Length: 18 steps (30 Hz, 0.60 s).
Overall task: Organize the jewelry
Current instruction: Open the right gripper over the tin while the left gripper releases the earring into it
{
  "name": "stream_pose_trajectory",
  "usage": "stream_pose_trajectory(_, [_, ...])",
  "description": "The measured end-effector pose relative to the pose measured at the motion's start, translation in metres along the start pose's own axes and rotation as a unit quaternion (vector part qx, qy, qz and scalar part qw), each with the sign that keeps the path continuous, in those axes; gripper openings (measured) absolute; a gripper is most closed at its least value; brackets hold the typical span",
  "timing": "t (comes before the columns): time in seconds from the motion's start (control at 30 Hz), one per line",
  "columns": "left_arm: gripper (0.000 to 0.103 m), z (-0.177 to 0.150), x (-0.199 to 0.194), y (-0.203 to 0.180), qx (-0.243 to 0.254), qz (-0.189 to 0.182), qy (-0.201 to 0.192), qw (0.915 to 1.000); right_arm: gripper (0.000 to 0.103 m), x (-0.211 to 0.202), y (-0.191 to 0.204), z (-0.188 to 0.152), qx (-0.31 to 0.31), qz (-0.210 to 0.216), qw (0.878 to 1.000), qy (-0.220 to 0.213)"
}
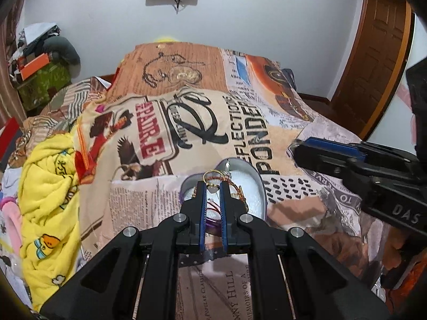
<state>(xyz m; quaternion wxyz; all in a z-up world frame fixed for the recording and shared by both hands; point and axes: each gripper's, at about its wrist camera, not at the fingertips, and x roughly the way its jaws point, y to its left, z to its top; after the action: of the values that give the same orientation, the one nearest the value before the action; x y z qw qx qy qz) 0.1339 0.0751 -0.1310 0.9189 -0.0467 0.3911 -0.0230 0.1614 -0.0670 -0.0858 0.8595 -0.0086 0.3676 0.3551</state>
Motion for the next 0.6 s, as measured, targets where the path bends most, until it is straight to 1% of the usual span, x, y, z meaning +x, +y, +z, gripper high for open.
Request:
stream_pose_trajectory(0.2, [0.008, -0.006, 0.02, -0.001, -0.004, -0.017, 0.02, 0.9996, 0.02, 0.025, -0.007, -0.006, 0.013, 0.004, 0.999, 0.03])
stream_pose_trajectory(0.3, [0.008, -0.01, 0.027, -0.001, -0.007, -0.027, 0.029, 0.9992, 0.02, 0.032, -0.011, -0.007, 0.018, 0.007, 0.999, 0.038])
stream_pose_trajectory(0.6, [0.008, -0.01, 0.033, 0.0, -0.008, -0.029, 0.029, 0.9991, 0.02, 0.051, -0.008, -0.008, 0.014, 0.012, 0.998, 0.056])
